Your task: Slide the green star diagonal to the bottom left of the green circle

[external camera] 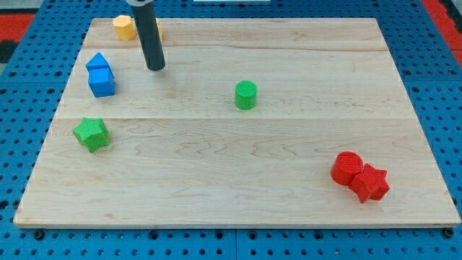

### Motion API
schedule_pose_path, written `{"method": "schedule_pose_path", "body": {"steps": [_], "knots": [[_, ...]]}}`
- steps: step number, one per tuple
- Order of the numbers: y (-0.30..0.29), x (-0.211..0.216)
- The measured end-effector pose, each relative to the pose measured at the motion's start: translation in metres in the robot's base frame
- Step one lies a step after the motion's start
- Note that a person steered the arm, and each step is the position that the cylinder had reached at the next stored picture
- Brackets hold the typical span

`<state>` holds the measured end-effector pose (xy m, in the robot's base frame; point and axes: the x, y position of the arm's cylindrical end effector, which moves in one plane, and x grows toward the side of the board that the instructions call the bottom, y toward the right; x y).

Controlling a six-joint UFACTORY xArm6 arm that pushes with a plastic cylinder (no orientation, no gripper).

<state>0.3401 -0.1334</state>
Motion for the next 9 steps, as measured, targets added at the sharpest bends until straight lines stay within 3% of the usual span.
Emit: {"method": "schedule_pose_path", "body": {"steps": [2, 4, 5, 8, 9], "knots": [[-0.029, 0.095], [-0.135, 0.102], [-0.147, 0.131], [-0.01, 0.15], [-0.032, 0.163]]}}
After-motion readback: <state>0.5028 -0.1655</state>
